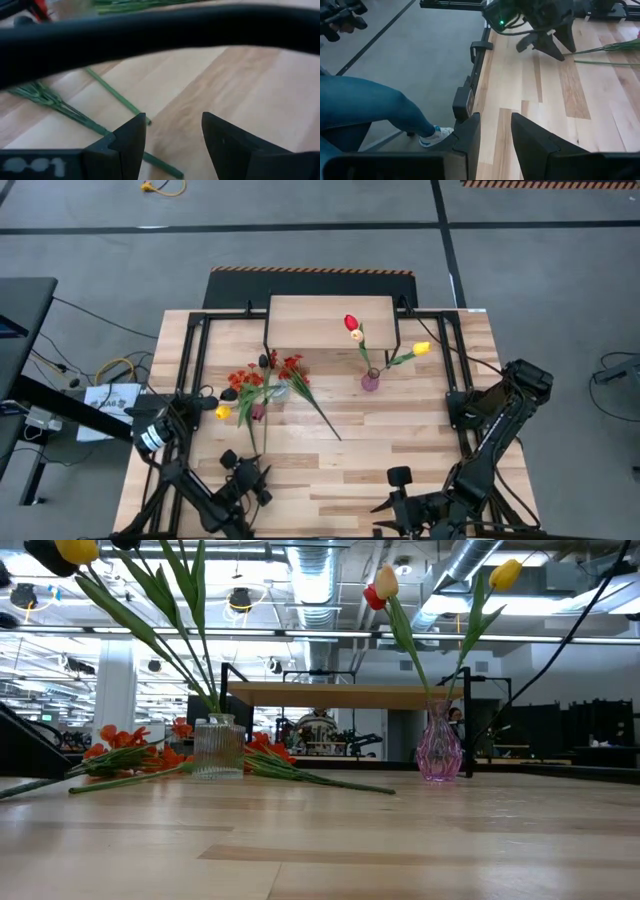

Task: Pick and place flowers into a vace then onto a shelf
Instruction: Put the black flower into the purple vase

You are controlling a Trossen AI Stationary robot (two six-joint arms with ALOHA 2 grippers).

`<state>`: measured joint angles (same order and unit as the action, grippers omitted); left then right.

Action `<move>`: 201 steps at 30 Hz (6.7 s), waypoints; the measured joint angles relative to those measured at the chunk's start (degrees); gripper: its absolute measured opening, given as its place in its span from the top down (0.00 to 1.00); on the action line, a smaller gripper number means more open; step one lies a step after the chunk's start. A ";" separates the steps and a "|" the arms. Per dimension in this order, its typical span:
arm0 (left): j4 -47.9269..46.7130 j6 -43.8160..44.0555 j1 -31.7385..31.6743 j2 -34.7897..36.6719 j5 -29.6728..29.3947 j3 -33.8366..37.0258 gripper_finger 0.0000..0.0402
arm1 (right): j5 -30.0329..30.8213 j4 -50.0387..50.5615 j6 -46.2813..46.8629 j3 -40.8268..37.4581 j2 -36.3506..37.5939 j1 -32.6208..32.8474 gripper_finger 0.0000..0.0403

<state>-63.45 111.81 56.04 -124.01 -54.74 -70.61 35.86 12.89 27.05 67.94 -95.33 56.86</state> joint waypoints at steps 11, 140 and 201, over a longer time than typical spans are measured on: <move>2.76 0.81 -3.93 0.07 5.22 -0.04 0.54 | 0.00 0.00 0.00 0.00 0.02 0.02 0.75; 1.27 3.19 6.12 0.04 4.16 -27.22 0.93 | -4.51 3.36 -0.01 0.02 0.02 -1.21 0.75; 3.89 -5.74 -1.64 -6.83 25.67 -22.88 0.59 | -4.59 3.37 -0.02 0.00 0.00 -1.46 0.75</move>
<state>-59.56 106.07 54.40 -130.83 -29.08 -93.49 31.27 16.26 27.03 67.94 -95.33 55.40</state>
